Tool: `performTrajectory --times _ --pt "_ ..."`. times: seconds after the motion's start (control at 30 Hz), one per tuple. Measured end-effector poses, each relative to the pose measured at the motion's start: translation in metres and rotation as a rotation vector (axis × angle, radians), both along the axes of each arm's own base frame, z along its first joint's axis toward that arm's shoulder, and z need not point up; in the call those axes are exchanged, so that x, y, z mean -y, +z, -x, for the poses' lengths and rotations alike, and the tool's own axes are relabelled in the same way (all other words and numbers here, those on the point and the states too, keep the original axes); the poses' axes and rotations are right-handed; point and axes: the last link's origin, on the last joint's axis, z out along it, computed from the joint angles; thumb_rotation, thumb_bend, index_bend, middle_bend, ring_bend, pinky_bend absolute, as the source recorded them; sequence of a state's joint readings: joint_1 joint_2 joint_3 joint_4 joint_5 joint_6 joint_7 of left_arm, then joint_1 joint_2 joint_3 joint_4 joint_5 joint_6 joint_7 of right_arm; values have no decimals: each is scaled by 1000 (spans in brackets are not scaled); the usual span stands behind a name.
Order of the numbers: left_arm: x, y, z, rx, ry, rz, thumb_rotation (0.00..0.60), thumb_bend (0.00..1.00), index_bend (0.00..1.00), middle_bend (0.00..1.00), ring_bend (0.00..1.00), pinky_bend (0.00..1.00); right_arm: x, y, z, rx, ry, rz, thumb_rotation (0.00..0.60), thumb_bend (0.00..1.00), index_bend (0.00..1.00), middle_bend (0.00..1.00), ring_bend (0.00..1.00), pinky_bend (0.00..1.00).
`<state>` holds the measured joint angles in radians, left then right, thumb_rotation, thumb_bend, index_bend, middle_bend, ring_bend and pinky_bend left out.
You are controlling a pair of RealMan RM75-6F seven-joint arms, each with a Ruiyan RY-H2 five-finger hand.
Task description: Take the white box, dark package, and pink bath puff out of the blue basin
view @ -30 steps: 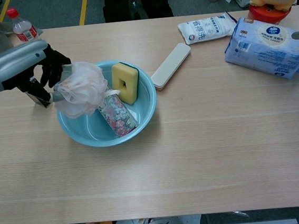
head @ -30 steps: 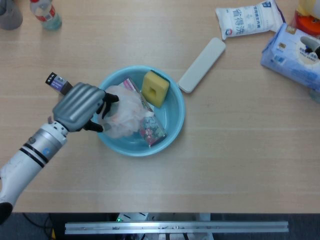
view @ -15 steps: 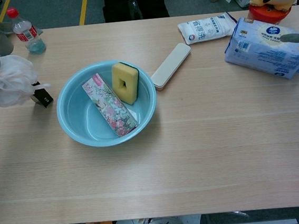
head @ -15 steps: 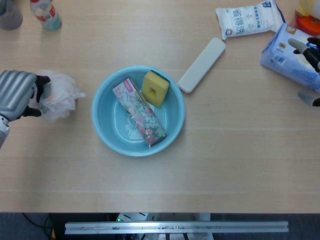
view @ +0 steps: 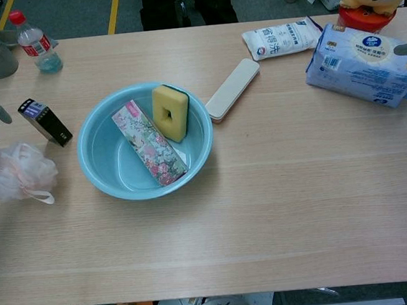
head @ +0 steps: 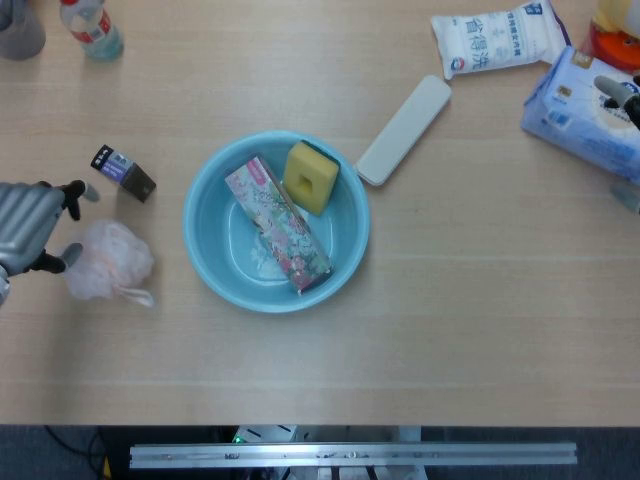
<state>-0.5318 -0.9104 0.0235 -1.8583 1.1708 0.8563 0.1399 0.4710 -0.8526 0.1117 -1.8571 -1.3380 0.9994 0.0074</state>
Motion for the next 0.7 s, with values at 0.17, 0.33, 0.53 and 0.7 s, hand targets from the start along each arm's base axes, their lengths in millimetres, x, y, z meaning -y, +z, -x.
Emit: performTrajectory --times 0.17,0.33,0.53,0.7 --pt "0 0 -8 53 -12 -38 600 344 6 108 69 285 -6 10 9 6 -27 37 600 214 0 233 72 214" --pt "2 8 -18 113 -65 -158 600 344 84 146 97 285 -15 22 20 11 -57 96 600 214 0 233 72 214" --pt "14 14 -25 153 -125 -269 600 344 136 184 120 285 -33 36 39 -10 -105 172 600 214 0 235 72 214" --pt "29 17 -23 193 -149 -369 600 344 167 193 122 285 -51 42 50 -35 -134 211 600 214 0 237 73 214"
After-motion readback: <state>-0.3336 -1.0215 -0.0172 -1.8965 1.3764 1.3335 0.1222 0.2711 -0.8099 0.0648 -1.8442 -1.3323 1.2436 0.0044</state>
